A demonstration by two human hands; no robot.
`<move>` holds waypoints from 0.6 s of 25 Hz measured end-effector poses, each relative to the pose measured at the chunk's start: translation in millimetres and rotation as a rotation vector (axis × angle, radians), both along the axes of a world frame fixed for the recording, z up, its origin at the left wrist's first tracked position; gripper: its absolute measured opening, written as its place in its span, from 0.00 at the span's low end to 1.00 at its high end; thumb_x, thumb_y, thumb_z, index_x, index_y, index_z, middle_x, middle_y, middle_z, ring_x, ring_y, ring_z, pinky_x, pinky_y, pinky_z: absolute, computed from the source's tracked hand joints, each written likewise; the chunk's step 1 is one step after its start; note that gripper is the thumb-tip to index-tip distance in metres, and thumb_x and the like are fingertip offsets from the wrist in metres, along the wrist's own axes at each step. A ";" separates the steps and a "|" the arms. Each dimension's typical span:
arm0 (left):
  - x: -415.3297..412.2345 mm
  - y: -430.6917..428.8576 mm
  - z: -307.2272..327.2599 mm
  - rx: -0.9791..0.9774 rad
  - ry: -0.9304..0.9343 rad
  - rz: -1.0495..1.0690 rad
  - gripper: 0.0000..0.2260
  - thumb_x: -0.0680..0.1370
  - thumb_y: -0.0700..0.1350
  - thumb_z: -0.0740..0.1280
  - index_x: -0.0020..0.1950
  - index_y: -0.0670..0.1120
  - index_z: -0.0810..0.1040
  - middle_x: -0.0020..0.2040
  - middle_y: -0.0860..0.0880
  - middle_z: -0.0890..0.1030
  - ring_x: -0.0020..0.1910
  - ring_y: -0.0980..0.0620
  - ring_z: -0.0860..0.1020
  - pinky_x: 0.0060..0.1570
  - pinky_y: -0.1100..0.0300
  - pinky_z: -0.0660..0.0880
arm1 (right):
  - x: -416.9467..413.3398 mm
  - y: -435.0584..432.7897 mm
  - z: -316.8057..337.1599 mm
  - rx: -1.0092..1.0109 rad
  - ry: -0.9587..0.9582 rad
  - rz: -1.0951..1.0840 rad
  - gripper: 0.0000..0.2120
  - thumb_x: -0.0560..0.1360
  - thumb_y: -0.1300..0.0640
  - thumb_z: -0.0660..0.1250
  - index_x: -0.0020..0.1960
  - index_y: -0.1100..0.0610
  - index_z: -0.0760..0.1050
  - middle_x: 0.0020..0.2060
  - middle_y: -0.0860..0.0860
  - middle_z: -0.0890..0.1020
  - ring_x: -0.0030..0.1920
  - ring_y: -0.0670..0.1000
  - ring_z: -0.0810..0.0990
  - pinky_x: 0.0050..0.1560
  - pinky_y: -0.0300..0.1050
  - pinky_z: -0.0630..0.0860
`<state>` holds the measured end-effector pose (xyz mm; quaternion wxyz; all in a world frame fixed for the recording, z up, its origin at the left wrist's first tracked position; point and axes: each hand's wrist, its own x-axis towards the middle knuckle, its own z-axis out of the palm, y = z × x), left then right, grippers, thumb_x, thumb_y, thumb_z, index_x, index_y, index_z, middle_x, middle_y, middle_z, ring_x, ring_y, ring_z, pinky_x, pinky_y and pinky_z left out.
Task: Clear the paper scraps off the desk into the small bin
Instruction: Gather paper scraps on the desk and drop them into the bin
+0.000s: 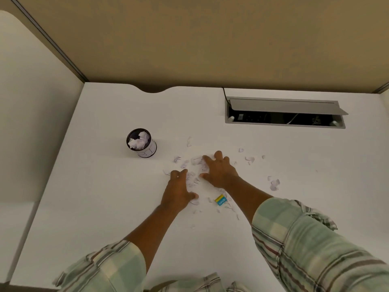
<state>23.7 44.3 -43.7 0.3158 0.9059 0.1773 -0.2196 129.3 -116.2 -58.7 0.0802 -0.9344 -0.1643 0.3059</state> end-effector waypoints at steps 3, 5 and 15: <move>0.5 -6.5 -1.4 0.145 0.072 -0.223 0.47 0.68 0.56 0.80 0.79 0.48 0.58 0.74 0.46 0.61 0.70 0.45 0.71 0.65 0.54 0.75 | -9.8 -4.6 -3.0 -0.045 -0.031 0.093 0.34 0.76 0.34 0.64 0.78 0.42 0.58 0.75 0.55 0.58 0.70 0.61 0.66 0.62 0.57 0.78; -4.1 -12.8 -5.9 0.214 0.086 -0.295 0.45 0.70 0.55 0.79 0.80 0.47 0.58 0.75 0.46 0.60 0.71 0.45 0.70 0.66 0.54 0.75 | -16.9 -8.8 -3.5 -0.059 -0.026 0.119 0.34 0.76 0.35 0.64 0.78 0.42 0.58 0.75 0.55 0.58 0.70 0.60 0.66 0.61 0.56 0.78; -15.5 -9.4 -21.0 0.086 -0.076 -0.187 0.11 0.80 0.43 0.59 0.58 0.40 0.75 0.62 0.40 0.75 0.59 0.36 0.76 0.59 0.38 0.76 | -29.1 14.2 0.2 0.017 -0.029 0.125 0.39 0.75 0.47 0.74 0.79 0.43 0.56 0.71 0.57 0.63 0.66 0.60 0.71 0.62 0.54 0.78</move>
